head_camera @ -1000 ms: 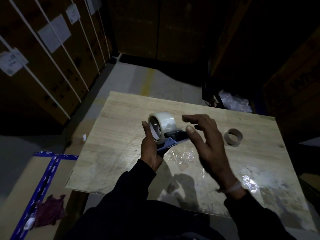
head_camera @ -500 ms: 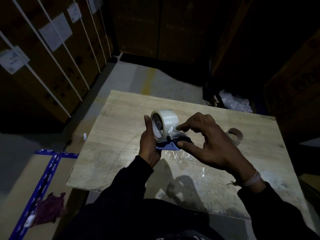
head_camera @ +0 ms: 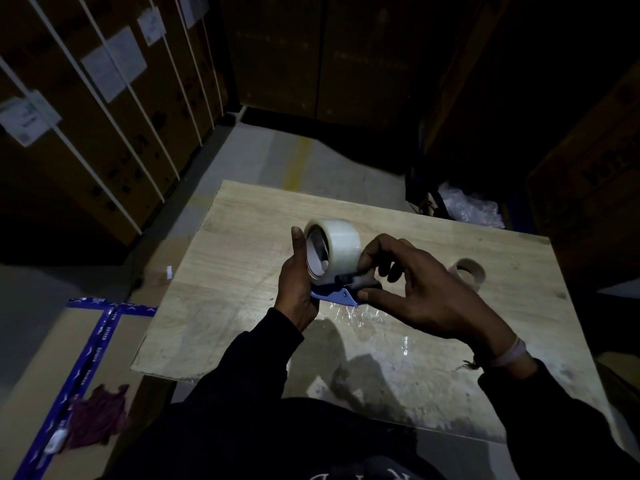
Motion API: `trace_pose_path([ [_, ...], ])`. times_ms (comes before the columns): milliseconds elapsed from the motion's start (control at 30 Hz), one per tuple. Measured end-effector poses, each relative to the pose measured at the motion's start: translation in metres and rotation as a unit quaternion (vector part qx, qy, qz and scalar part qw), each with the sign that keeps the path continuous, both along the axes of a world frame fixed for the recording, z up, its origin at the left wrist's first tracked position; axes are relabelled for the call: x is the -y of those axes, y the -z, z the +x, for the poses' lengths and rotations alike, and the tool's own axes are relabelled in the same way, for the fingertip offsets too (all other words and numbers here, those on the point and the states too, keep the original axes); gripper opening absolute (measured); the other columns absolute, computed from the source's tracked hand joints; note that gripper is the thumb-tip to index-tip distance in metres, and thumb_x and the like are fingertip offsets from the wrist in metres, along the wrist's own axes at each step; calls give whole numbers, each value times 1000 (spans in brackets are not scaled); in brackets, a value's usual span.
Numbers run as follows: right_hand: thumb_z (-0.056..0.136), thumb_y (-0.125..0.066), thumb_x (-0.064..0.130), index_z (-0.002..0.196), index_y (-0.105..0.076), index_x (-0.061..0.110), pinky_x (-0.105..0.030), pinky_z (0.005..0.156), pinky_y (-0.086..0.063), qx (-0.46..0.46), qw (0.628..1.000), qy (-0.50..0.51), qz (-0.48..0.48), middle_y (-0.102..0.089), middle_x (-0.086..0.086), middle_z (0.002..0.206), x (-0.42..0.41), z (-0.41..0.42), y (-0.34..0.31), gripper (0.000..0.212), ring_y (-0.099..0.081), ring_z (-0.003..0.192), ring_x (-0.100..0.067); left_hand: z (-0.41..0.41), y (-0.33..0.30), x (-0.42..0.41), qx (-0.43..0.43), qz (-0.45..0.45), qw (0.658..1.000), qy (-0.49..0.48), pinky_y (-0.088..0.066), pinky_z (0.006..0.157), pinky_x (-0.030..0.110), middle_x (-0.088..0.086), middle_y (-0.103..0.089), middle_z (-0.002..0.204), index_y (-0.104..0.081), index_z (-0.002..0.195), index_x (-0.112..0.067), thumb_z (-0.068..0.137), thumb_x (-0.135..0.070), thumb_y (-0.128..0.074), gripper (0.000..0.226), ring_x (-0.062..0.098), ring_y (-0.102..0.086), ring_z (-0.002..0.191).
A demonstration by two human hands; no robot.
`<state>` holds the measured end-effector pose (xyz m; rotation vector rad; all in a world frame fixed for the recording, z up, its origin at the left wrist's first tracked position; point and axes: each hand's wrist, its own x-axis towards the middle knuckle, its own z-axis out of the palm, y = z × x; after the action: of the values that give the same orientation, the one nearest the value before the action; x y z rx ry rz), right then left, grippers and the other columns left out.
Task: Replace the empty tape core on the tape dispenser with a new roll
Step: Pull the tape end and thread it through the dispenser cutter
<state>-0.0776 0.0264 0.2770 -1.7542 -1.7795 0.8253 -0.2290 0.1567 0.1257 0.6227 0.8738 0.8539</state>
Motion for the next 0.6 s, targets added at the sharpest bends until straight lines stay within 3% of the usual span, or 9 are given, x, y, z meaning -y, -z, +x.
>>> trace_pose_path([
  [100,96,-79,28,114,-68,36,-28,81,-48,-7,1000,-20,-4,-68,13,96,-3,1,0,22,-54,96,-11,-1,-1,1,-6,-2,1000,8,-48,115,59,14,-77,132,-79,122,-24,82,-81,-55,73,37,-71,125],
  [167,96,-79,28,106,-72,37,-32,81,-49,-7,1000,-29,5,-68,10,94,-4,2,0,15,-55,97,-15,0,-1,0,-5,-13,1000,14,-47,117,59,13,-76,133,-78,124,-24,87,-80,-52,72,36,-71,126],
  [367,98,-79,24,98,-74,21,-37,83,-52,46,992,-2,121,-69,7,98,-7,3,8,6,-64,97,-19,-1,0,-1,18,-67,998,1,-51,112,61,11,-80,126,-78,121,-24,95,-74,-52,62,35,-76,117],
  [433,98,-77,19,97,-73,16,-39,81,-52,67,985,11,160,-67,5,96,-8,0,12,6,-63,91,-18,-2,3,1,18,-96,995,1,-53,109,61,13,-80,123,-75,128,-21,91,-79,-54,71,36,-77,112],
  [533,102,-69,14,97,-68,9,-42,76,-51,88,973,44,209,-64,-2,93,-8,-15,23,8,-59,85,-23,-1,8,4,49,-154,987,25,-47,115,62,19,-70,142,-65,145,-16,71,-91,-66,106,40,-68,130],
  [600,104,-62,18,97,-67,7,-45,74,-51,90,967,78,227,-64,-5,93,-9,-25,31,14,-59,84,-28,0,14,7,63,-184,981,13,-55,108,56,20,-68,144,-64,147,-14,68,-90,-69,110,41,-67,130],
])
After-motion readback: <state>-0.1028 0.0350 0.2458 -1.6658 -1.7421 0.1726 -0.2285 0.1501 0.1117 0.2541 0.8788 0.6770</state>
